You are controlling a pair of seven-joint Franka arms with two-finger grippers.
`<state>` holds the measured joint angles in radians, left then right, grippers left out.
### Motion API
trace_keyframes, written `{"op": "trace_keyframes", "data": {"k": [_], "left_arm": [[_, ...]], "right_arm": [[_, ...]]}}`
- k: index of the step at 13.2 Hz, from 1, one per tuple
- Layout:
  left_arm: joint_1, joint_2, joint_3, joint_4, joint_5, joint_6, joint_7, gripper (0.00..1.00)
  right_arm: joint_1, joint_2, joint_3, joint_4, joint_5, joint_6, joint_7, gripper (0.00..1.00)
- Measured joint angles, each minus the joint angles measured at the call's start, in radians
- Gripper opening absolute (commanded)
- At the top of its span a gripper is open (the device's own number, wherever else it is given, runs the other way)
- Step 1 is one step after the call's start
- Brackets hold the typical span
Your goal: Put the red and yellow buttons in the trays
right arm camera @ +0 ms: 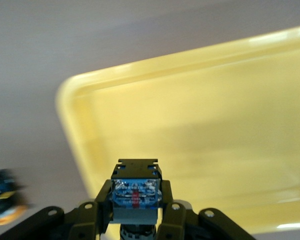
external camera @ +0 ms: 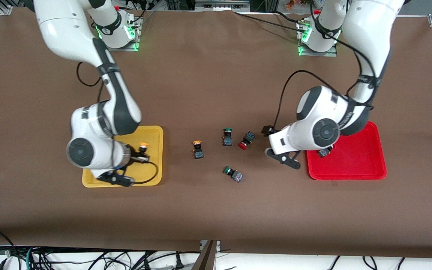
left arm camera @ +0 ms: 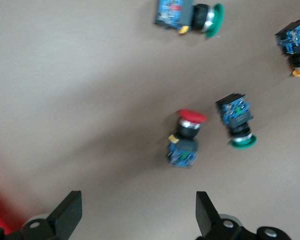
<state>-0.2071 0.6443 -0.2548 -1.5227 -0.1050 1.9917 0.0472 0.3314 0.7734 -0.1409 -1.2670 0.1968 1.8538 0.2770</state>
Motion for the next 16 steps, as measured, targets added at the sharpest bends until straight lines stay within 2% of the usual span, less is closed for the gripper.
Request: {"op": "trace_keyframes", "data": {"k": [1,3,4,6,11,12,13,14,15,16], "left_arm": [[-0.041,0.024,0.001,-0.012,0.014,0.052,-0.034,1.0],[-0.115,0.06,0.004,-0.033,0.151,0.142,-0.132,1.0],[-0.137,0.075,0.004,-0.034,0.214,0.166,-0.163,1.0],[-0.148,0.095,0.005,-0.037,0.252,0.208,-0.18,1.0],[-0.164,0.137,0.005,-0.042,0.262,0.234,-0.18,1.0],[-0.169,0.146,0.005,-0.043,0.262,0.243,-0.179,0.92],[-0.176,0.151,0.005,-0.043,0.262,0.248,-0.179,0.39],[-0.182,0.153,0.005,-0.043,0.262,0.248,-0.178,0.15],[-0.185,0.153,0.006,-0.043,0.262,0.248,-0.178,0.0],[-0.187,0.153,0.006,-0.043,0.262,0.248,-0.178,0.0]], "right_arm": [[-0.01,0.008,-0.031,-0.023,0.0,0.005,-0.078,0.51],[-0.013,0.022,-0.069,-0.078,0.0,0.042,-0.174,0.63],[-0.013,0.026,-0.073,-0.108,0.0,0.067,-0.193,0.69],[-0.008,0.028,-0.073,-0.142,0.0,0.091,-0.2,0.86],[0.03,0.006,-0.064,-0.117,0.005,0.089,-0.124,0.86],[0.054,0.001,-0.061,-0.102,0.006,0.087,-0.082,0.86],[0.08,-0.001,-0.058,-0.09,0.009,0.088,-0.051,0.86],[0.105,-0.001,-0.05,-0.082,0.015,0.091,-0.032,0.86],[0.121,0.0,-0.036,-0.079,0.021,0.099,-0.019,0.86],[0.128,0.002,-0.025,-0.078,0.026,0.11,-0.011,0.86]]}}
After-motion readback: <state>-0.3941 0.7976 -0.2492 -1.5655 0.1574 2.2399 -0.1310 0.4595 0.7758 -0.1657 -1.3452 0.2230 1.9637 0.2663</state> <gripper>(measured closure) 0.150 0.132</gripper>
